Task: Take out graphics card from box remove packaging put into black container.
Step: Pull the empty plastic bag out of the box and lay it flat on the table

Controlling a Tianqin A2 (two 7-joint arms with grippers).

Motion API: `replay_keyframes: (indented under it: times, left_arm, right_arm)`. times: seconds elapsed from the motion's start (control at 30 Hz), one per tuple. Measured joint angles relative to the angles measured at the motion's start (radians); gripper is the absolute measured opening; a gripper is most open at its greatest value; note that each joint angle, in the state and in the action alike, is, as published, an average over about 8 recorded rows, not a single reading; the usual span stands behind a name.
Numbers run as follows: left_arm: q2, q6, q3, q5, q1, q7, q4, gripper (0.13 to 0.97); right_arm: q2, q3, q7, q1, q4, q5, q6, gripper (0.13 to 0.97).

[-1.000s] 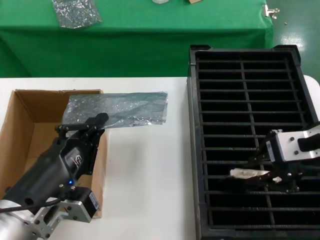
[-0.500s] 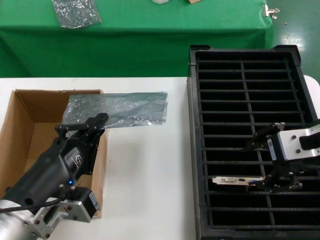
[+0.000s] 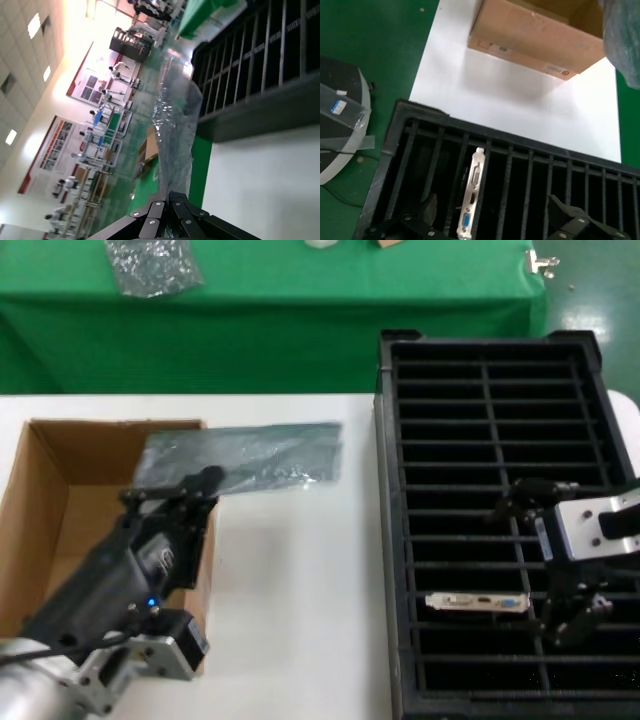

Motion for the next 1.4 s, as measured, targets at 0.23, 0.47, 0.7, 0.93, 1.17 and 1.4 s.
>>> replay_keyframes:
  times: [0.23,0.47,0.7,0.93,1.17,1.4]
  left_arm:
    - [0.213,0.179,-0.056,0.164,-0.037,-0.217,-0.047,0.139]
    - [0.35,0.317,-0.066,0.244,-0.086,-0.513,-0.059,0.139]
    - [0.383,0.409,-0.065,0.226,-0.1,-0.824,-0.003,0.139]
    - [0.388,0.418,-0.064,0.274,-0.144,-1.133,0.171,0.139]
    - [0.389,0.402,-0.055,0.406,-0.234,-1.442,0.379,0.14]
    - [0.389,0.38,-0.025,0.544,-0.3,-1.677,0.487,0.141]
  right_arm:
    - [0.0,0.0,0.0,0.0,0.0,0.0,0.0,0.766]
    - [0.0,-0.001,0.0,0.0,0.0,0.0,0.0,0.869]
    - [0.0,-0.001,0.0,0.0,0.0,0.0,0.001,0.939]
    - [0.001,-0.001,0.0,0.001,0.0,0.001,0.001,0.962]
    - [0.001,-0.001,0.001,0.001,0.0,0.001,0.001,0.966]
    - [0.001,-0.001,0.001,0.001,0.0,0.001,0.001,0.966]
